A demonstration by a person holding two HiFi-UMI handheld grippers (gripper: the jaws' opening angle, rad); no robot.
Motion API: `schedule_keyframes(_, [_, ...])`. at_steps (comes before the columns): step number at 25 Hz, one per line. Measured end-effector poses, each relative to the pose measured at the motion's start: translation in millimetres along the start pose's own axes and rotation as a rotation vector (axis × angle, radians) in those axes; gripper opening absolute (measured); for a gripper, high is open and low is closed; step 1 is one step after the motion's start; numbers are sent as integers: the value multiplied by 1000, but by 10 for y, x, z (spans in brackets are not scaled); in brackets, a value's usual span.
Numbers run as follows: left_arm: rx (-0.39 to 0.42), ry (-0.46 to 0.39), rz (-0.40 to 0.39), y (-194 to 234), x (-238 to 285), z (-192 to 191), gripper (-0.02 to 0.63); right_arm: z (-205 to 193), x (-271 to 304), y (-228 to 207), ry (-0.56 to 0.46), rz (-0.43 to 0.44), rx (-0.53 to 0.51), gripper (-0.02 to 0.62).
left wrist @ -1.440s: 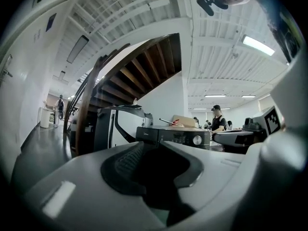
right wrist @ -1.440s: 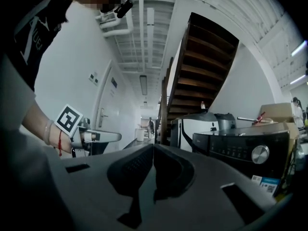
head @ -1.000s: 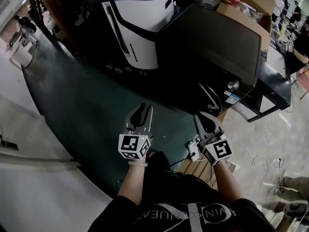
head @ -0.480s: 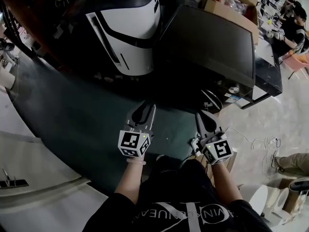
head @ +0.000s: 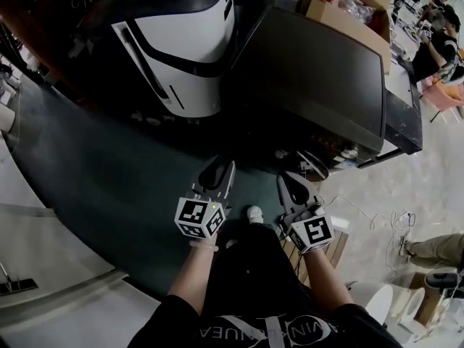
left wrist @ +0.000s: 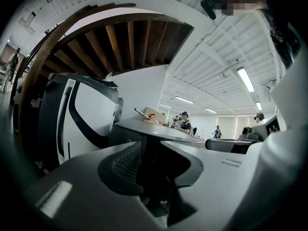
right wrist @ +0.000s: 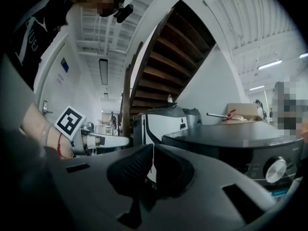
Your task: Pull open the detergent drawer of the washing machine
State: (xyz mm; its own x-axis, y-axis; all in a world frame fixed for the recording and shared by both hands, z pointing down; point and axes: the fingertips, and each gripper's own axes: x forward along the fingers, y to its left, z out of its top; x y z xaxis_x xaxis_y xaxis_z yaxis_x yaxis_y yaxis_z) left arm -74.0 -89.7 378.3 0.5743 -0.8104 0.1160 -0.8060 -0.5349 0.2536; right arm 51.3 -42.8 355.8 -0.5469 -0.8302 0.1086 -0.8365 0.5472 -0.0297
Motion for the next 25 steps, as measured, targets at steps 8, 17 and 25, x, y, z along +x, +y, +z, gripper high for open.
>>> schedule_keyframes(8, [-88, 39, 9, 249, 516, -277, 110, -208, 486, -276, 35, 42, 2, 12])
schedule_keyframes(17, [-229, 51, -48, 407, 971, -685, 118, -629, 865, -415, 74, 38, 48, 12])
schedule_keyframes(25, [-419, -24, -103, 545, 1335, -843, 146, -917, 1084, -463, 106, 48, 99, 12])
